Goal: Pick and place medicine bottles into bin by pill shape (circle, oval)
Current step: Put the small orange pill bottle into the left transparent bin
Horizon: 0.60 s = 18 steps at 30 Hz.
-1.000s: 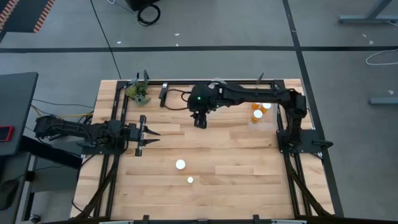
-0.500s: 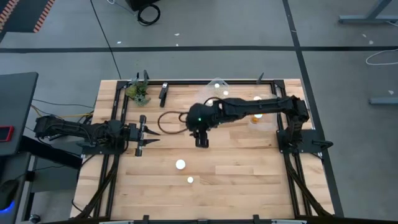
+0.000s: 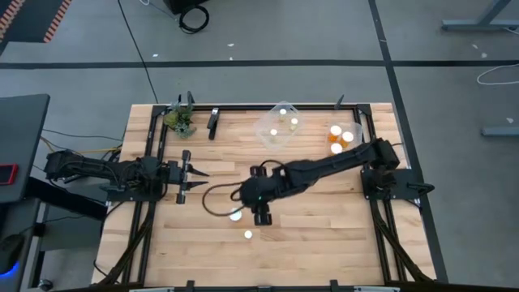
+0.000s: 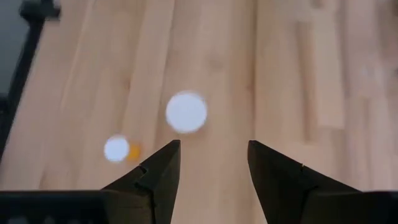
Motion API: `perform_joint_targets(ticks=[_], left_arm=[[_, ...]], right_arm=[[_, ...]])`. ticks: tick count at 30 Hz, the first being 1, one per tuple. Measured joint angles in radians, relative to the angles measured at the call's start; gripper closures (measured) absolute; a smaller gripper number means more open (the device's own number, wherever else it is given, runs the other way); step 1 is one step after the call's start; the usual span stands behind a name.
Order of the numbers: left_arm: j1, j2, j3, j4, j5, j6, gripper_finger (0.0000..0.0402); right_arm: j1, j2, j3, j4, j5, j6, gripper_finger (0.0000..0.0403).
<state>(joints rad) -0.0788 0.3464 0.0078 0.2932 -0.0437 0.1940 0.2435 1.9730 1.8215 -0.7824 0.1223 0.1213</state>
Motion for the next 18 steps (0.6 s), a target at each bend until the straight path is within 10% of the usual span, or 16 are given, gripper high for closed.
perform_joint_targets(ticks=[18], left_arm=[[0.0,0.0,0.0,-0.007,0.0,0.0,0.0294]], right_arm=[[0.08,0.15,-0.001,0.102,-0.04,0.043,0.0209]])
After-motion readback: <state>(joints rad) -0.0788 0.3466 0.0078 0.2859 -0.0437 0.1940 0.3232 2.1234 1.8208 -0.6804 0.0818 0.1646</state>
